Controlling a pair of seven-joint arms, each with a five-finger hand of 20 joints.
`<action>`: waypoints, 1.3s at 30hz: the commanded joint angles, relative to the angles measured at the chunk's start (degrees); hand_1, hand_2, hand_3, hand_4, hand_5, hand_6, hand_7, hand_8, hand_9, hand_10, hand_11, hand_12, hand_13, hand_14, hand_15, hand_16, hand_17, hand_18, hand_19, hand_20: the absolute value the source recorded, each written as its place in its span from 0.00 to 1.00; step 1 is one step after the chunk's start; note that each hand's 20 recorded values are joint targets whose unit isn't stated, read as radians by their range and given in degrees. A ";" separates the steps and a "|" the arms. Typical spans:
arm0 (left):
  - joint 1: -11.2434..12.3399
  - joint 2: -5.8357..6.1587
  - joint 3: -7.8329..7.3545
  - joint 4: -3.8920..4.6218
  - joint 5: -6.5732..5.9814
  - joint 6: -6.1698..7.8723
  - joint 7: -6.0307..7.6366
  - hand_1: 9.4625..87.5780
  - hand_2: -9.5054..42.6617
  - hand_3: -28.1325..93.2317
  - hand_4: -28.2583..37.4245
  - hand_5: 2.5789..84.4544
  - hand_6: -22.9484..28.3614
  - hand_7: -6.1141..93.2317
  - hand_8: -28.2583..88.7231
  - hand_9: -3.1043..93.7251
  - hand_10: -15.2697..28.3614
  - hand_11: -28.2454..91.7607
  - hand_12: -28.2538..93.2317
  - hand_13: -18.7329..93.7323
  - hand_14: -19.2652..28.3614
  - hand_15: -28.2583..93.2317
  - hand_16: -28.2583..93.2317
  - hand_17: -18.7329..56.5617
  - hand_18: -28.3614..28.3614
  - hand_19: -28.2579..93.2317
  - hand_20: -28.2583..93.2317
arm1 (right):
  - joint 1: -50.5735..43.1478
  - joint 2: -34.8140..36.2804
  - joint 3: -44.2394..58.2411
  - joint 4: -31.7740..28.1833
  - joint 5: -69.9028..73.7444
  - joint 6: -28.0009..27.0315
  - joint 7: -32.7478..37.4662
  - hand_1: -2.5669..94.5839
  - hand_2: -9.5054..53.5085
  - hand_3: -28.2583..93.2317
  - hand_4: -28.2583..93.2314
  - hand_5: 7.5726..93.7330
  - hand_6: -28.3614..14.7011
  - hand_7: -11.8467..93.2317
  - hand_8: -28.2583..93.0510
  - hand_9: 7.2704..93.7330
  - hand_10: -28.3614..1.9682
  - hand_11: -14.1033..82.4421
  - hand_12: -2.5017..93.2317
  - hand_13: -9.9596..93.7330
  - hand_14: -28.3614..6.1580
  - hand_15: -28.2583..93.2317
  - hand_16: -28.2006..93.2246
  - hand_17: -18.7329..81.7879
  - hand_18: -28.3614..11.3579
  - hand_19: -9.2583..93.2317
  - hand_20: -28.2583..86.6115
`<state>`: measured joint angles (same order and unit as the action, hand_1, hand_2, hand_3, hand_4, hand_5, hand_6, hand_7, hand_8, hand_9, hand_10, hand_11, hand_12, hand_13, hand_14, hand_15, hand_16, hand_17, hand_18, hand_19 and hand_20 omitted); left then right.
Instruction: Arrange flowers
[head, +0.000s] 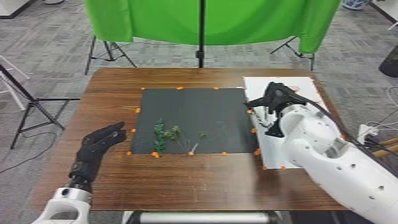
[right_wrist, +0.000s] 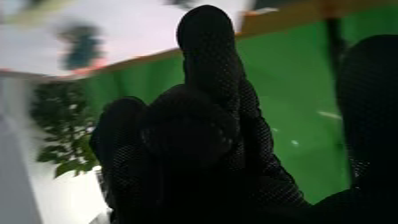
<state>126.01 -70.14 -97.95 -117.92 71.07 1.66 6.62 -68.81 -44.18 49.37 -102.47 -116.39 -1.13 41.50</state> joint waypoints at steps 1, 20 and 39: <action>1.20 -0.65 -0.38 -0.23 0.31 -0.44 -0.54 0.30 0.13 0.74 0.17 0.53 0.59 0.14 0.20 0.48 0.70 0.40 0.33 0.46 0.82 0.46 0.20 0.31 0.75 0.39 0.39 | 0.93 0.92 -1.35 2.45 1.59 -1.95 1.06 0.30 0.00 0.73 0.13 0.67 0.49 0.21 0.18 0.90 0.44 0.61 0.32 0.98 0.68 0.72 0.51 0.86 0.46 1.00 0.75; 0.19 -0.81 0.05 0.26 0.70 -1.84 -0.97 0.30 0.12 0.74 0.17 0.53 0.59 0.14 0.20 0.48 0.70 0.40 0.33 0.46 0.82 0.46 0.20 0.31 0.75 0.38 0.39 | 5.77 -4.88 -15.31 11.46 -7.67 -10.24 1.93 0.43 0.00 0.70 0.12 0.79 0.48 0.27 0.20 0.92 0.46 0.61 0.31 1.00 0.71 0.72 0.50 0.89 0.52 1.00 0.71; 0.71 -0.61 -0.17 0.05 0.33 -2.01 -1.48 0.30 0.13 0.73 0.18 0.53 0.60 0.14 0.20 0.48 0.70 0.40 0.33 0.45 0.82 0.46 0.21 0.31 0.75 0.38 0.39 | -0.96 -0.47 -2.52 3.83 -2.17 9.01 0.48 0.59 0.00 0.72 0.27 0.84 0.59 0.45 0.46 0.95 0.57 0.70 0.31 1.00 0.74 0.82 0.47 0.93 0.48 1.00 0.83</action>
<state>125.91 -70.45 -98.14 -118.00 71.38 0.42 5.89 -63.54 -48.09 40.97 -92.65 -118.61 1.45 42.73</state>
